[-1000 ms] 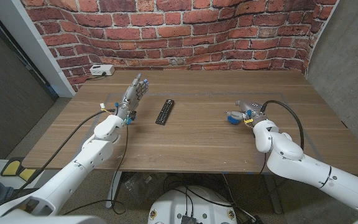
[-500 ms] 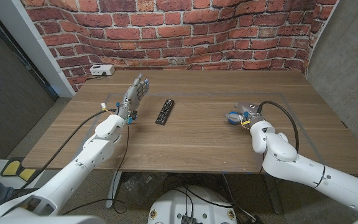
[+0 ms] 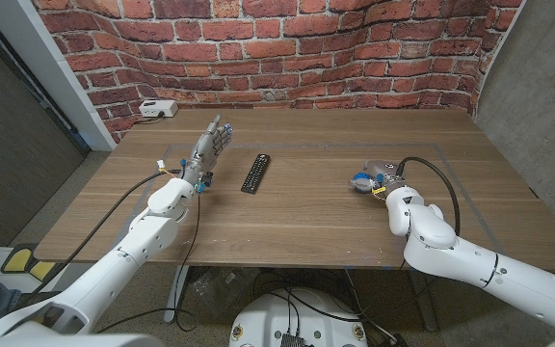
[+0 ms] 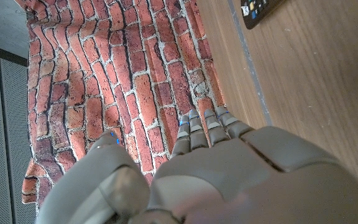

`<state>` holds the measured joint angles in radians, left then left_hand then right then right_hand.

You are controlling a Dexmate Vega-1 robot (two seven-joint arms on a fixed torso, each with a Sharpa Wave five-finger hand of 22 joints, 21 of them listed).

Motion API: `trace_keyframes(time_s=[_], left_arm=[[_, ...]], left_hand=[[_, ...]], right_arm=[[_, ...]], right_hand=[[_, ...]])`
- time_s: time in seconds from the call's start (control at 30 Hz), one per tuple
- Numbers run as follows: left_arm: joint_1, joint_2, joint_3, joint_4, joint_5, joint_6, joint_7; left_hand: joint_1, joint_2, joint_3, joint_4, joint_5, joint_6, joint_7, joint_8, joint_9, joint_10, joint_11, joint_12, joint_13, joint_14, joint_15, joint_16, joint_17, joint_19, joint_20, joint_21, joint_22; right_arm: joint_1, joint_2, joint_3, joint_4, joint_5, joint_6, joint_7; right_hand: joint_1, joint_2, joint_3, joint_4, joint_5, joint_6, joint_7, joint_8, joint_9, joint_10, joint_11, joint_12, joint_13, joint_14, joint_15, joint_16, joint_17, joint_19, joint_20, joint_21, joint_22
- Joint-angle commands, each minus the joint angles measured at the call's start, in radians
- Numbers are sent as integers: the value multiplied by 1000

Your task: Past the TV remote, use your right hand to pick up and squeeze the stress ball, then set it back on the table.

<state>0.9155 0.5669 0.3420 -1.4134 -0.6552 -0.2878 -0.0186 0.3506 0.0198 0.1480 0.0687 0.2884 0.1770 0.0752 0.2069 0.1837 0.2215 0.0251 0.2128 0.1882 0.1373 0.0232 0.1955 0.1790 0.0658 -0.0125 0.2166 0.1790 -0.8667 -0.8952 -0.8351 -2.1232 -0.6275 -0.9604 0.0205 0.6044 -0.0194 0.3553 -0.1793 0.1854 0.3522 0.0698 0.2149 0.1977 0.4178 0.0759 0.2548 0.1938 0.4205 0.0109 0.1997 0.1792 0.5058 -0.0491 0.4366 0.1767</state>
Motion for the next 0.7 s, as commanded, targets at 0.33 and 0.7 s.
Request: trace_keyframes(time_s=[0.33, 0.7], left_arm=[[-6, -8, 3, 13, -11, 5, -5], [-7, -13, 3, 18, -12, 6, -2]], left_hand=[[4, -5, 0, -3, -5, 11, 2, -3, 2, 16, -1, 0, 4, 12, -4, -4, 4, 5, 7, -4, 2], [4, -3, -2, -2, -7, 16, 3, -2, 2, 20, 1, 0, 4, 14, -4, -4, 4, 7, 7, -4, 2]], right_arm=[[7, 3, -3, 23, 20, 19, 12], [-9, 9, 18, 35, 46, 60, -30]], right_hand=[[79, -9, 30, 4, 6, 13, 1, -2, 4, 34, -9, 8, 3, 78, -22, 15, 7, 97, -31, 27, 4], [155, -10, 62, 15, 3, 122, -17, 25, 4, 164, -36, 36, 1, 262, -96, 49, 14, 250, -108, 67, 5]])
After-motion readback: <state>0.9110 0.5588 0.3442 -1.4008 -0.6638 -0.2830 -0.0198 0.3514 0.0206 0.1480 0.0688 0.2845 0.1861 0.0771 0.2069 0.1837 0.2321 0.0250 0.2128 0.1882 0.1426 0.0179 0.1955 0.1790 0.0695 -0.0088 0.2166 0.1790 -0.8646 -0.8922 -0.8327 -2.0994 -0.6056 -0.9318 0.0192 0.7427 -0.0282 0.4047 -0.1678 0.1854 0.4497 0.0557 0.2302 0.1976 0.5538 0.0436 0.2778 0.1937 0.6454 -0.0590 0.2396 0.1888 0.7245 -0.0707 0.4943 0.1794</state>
